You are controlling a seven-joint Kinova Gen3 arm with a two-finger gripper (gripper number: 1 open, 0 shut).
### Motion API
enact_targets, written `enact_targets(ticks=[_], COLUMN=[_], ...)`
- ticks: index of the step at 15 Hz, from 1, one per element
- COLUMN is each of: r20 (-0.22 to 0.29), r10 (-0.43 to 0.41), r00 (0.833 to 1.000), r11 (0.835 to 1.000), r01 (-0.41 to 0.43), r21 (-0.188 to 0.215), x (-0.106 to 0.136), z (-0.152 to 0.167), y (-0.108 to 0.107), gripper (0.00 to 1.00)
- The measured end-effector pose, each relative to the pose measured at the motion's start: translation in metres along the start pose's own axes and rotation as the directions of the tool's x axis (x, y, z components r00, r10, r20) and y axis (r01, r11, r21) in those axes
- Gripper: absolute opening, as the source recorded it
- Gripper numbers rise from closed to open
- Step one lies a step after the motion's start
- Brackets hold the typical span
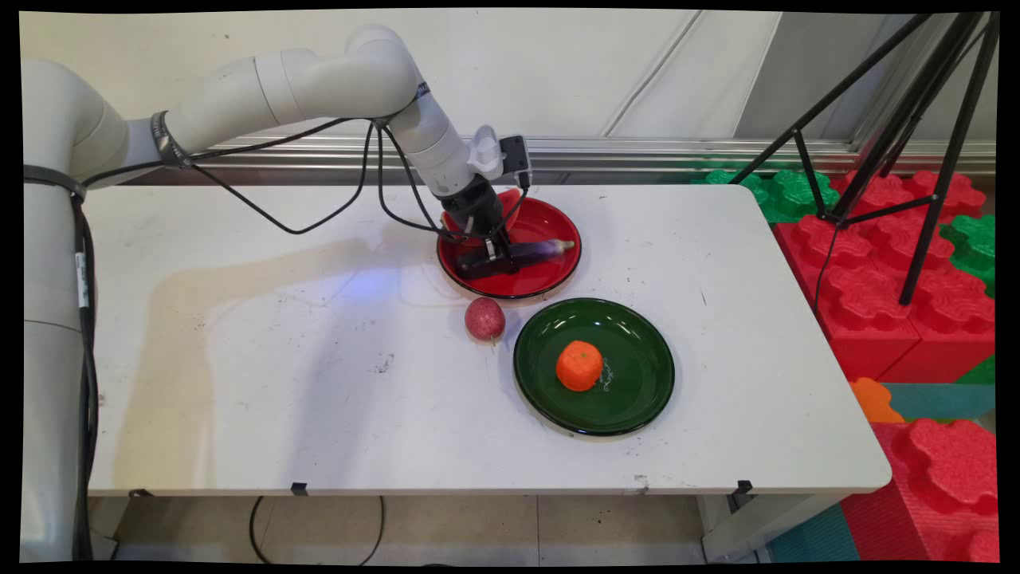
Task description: Pick up the eggplant from the red plate, then place the picked object on the table
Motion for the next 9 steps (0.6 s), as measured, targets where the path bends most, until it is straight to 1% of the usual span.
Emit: enact_targets(ticks=[9], r20=[-0.011], r10=[-0.007], r00=[1.000], r11=[1.000], r01=[0.007], r21=[-0.003], x=[0.0072], z=[-0.0019], y=[-0.0017], gripper=[0.00])
